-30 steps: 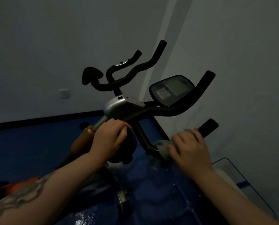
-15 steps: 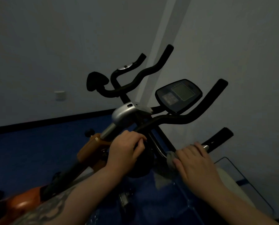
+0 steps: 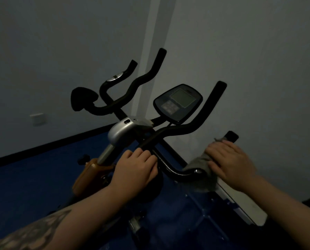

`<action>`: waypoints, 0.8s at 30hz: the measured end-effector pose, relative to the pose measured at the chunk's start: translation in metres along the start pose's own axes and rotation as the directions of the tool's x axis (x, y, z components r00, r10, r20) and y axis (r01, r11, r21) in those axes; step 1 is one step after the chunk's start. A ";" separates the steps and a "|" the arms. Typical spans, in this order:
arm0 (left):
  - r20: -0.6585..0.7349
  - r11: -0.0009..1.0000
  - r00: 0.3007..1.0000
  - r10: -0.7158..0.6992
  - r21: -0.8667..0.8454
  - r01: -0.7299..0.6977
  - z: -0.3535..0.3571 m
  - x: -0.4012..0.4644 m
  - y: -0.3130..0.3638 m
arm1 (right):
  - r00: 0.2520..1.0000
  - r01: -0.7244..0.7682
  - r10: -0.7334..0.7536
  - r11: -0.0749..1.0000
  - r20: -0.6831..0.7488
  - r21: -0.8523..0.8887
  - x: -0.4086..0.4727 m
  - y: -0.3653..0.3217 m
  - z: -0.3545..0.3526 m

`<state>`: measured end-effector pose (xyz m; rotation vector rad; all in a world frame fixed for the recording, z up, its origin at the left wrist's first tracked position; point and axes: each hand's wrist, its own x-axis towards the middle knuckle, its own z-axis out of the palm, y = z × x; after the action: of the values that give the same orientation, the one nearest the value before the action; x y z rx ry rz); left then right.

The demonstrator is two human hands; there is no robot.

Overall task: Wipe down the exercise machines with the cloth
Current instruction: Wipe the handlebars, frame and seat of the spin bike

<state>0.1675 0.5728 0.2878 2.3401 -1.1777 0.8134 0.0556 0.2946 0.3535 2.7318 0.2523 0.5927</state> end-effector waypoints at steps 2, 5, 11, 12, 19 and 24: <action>0.006 1.000 1.000 0.023 -0.007 -0.023 -0.001 0.001 -0.001 | 0.974 -0.204 0.211 0.975 -0.077 0.084 0.002 -0.016 0.006; 0.014 0.999 1.000 0.021 -0.047 -0.021 -0.001 -0.001 -0.002 | 0.952 -0.241 0.272 0.948 -0.138 0.209 0.018 -0.082 0.028; 0.011 0.995 1.000 -0.002 -0.099 0.003 -0.002 -0.001 -0.003 | 0.985 0.055 -0.032 0.990 -0.171 0.127 0.016 -0.010 0.024; 0.009 0.994 1.000 -0.012 -0.113 0.013 -0.002 -0.001 -0.002 | 0.986 0.054 -0.032 0.989 -0.161 0.134 0.014 0.001 0.022; 0.013 0.982 0.999 -0.049 -0.182 0.051 -0.006 -0.002 0.000 | 0.911 -0.167 0.266 0.937 -0.314 0.308 0.012 -0.062 0.046; 0.010 0.983 0.998 -0.055 -0.172 0.056 -0.008 -0.002 0.002 | 0.942 0.327 -0.312 0.936 -0.124 0.131 0.015 -0.003 0.030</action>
<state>0.1625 0.5775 0.2929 2.2245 -1.1317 0.6588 0.0815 0.2929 0.3323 2.7172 0.7800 0.6408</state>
